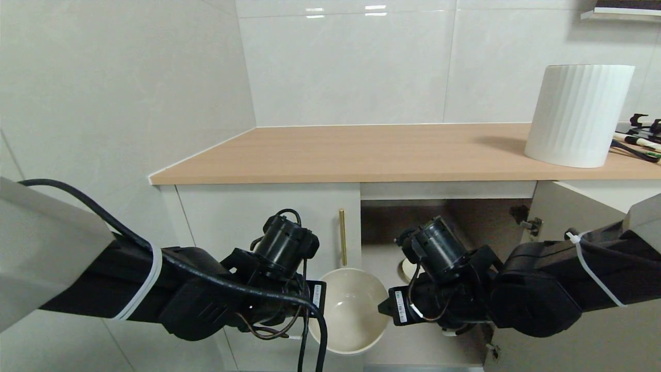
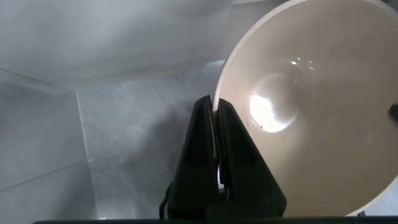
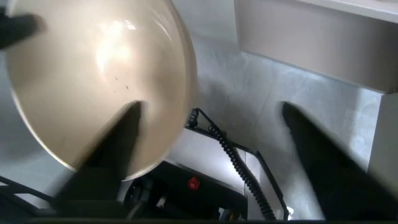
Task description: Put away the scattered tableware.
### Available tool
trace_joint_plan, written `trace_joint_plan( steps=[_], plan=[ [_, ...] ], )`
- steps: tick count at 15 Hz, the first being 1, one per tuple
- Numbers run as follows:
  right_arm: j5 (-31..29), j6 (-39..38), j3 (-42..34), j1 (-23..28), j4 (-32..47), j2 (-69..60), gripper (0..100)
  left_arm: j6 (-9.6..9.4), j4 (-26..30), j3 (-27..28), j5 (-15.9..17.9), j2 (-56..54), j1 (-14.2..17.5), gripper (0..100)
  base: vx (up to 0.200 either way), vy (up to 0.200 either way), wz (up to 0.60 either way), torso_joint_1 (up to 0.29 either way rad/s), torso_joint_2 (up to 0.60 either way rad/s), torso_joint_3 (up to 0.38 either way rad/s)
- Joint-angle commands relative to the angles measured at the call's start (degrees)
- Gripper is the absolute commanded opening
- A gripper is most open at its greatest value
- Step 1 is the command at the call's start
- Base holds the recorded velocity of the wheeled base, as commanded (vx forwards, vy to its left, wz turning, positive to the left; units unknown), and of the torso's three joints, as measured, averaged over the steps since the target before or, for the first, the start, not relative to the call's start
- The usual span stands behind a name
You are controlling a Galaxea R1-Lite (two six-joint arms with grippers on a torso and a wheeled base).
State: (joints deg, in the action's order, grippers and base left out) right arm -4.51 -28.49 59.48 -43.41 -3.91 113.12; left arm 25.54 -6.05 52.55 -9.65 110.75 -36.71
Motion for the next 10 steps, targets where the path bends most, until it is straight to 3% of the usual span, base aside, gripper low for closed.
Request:
trace_joint_plan(
  steps=[1,9,10],
  plan=[
    [0.03,0.01,-0.06,-0.1,0.05,0.53,0,0.12,-0.02,0.09,-0.01,-0.1,-0.03,0,0.0,0.0,0.0,0.0,0.0,0.0],
    [0.03,0.01,-0.06,-0.1,-0.04,0.7,0,0.21,-0.02,0.09,-0.01,-0.19,0.06,0,0.0,0.0,0.0,0.0,0.0,0.0],
    [0.03,0.01,0.02,-0.1,-0.04,0.88,0,0.21,-0.02,0.09,-0.01,-0.19,0.06,100,0.0,0.0,0.0,0.0,0.0,0.0]
  ],
)
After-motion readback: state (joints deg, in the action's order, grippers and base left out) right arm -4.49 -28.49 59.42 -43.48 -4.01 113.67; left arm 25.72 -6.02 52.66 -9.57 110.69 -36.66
